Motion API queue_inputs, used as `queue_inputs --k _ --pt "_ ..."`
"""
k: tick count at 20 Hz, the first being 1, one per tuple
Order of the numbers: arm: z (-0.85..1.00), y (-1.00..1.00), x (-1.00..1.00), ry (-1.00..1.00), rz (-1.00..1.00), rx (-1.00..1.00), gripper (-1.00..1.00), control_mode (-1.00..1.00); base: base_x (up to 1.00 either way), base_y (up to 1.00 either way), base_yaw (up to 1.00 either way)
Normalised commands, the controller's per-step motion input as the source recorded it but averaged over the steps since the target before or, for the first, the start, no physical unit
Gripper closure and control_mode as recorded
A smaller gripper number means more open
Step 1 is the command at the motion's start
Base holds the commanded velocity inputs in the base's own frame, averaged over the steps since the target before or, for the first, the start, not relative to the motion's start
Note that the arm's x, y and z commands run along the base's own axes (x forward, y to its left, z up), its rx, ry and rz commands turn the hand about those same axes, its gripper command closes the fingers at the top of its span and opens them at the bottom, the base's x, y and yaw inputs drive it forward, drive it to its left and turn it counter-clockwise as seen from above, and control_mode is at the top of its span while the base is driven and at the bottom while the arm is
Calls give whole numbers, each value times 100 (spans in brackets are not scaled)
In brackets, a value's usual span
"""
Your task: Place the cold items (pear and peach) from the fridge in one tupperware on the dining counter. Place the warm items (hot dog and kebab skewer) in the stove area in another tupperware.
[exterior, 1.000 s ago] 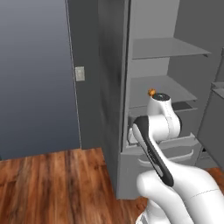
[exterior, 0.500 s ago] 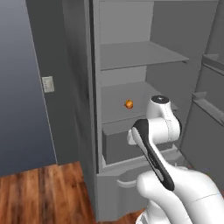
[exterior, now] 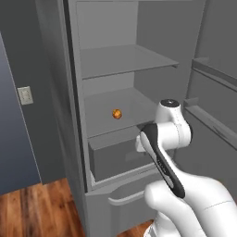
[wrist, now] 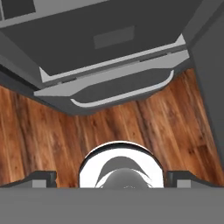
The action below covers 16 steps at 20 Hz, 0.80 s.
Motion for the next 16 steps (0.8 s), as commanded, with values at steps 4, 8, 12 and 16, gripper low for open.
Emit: queue_inputs --k 4,8,12,16 --pt "0 0 0 0 0 0 -100 100 24 4 0" --pt "0 0 31 -7 7 0 -100 -100 29 1 3" --pt "18 0 55 -35 13 -5 -100 -100 0 0 0" --pt "37 0 31 -48 13 -14 -100 -100 0 0 0"
